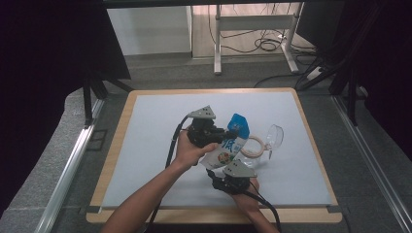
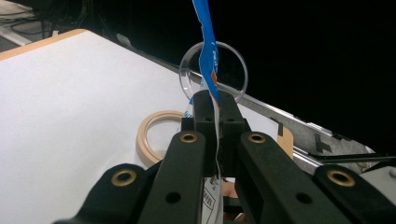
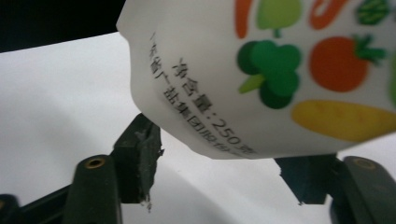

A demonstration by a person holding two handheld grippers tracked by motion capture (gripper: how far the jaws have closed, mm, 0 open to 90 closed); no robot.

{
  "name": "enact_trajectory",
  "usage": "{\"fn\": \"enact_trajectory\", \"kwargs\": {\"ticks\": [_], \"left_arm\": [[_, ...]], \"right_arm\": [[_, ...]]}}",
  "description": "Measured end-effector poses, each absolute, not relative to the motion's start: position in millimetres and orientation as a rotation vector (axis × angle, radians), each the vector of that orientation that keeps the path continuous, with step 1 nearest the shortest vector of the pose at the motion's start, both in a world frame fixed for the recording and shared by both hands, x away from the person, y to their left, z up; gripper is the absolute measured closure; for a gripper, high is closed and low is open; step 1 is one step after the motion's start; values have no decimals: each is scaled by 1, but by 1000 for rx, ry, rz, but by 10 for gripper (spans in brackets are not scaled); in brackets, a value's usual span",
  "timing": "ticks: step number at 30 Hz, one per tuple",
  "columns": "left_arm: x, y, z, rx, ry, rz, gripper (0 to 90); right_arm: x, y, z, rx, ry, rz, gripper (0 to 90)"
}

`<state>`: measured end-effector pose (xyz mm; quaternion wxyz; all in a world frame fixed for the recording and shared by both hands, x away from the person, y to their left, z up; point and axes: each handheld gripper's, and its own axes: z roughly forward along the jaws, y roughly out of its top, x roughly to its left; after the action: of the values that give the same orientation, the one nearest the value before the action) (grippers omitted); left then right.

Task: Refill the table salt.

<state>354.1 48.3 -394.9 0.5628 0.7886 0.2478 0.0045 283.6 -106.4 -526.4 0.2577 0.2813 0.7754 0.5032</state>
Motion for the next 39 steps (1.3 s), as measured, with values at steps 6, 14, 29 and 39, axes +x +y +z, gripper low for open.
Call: {"fn": "enact_trajectory", "kwargs": {"ticks": [6,14,29,39], "left_arm": [[352,47,-394,1851,577,8,900],[354,48,-391,1843,579,2,900],[360,42,-397,1870,592,8,900],[367,38,-400,1878,608,6,900]], "right_arm": [[285,-103,-527,788,2073,1356,337],[284,-109,-525,837,2004,1396,474],[279,-108,-524,843,2029,1420,475],[279,-110,-524,869,2042,1452,474]]}}
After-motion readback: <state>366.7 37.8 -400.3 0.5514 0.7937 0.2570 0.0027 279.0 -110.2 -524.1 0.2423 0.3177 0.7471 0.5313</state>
